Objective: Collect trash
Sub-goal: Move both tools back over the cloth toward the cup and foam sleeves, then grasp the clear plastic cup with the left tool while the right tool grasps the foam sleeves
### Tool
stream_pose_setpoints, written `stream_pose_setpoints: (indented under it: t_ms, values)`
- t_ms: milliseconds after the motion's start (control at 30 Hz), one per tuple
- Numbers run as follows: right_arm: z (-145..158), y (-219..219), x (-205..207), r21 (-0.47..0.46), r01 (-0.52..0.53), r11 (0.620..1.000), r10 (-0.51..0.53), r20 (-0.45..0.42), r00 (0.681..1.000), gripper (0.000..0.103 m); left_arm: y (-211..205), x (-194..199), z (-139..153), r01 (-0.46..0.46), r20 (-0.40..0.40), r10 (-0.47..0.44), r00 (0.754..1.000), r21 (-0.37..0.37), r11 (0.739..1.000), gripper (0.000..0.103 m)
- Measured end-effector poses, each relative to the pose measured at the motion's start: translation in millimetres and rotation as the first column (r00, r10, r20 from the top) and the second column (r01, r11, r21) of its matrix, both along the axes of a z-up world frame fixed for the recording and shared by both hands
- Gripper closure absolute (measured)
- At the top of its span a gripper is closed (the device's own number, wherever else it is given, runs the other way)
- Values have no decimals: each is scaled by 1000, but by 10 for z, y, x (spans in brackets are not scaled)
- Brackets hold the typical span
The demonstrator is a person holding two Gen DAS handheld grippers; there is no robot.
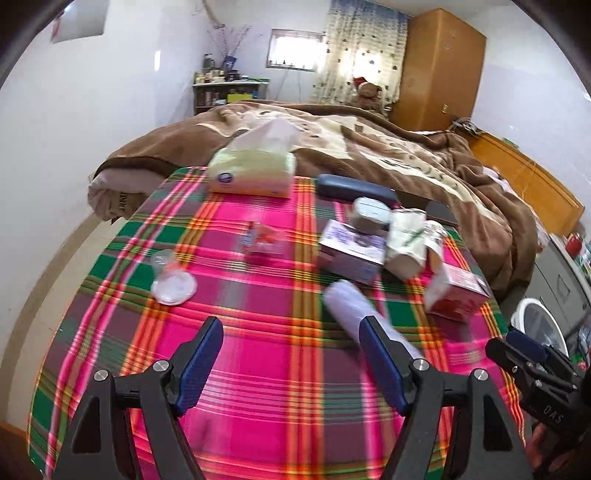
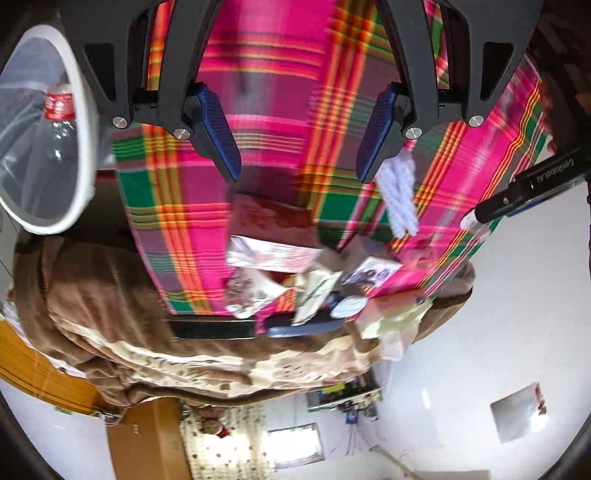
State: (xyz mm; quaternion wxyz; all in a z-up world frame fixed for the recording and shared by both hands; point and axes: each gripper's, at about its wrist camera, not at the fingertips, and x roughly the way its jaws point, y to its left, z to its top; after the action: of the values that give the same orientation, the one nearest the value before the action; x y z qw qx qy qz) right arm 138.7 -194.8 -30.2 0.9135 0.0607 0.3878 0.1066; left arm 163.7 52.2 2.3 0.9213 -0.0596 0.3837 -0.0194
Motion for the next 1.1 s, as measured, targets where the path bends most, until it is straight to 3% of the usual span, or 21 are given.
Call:
stream_pose_setpoints:
  t_ms: [333, 533, 1000, 1100]
  values:
    - [-94, 445, 231, 7, -91, 996, 91, -36, 995, 37, 592, 218, -152, -94, -41, 93, 995, -12, 995, 27]
    - [-169, 642, 338, -32, -136, 990, 134, -69, 989, 37, 810, 396, -259, -122, -52, 125, 991, 42, 992, 27]
    - [-299, 863, 486, -91, -160, 983, 149, -119, 982, 37, 1173, 783, -480, -161, -73, 161, 984, 10, 987, 27]
    - [-319, 897, 502, -96, -166, 981, 153, -130, 980, 51, 1148, 860, -514, -147, -77, 149, 986, 28, 989, 27]
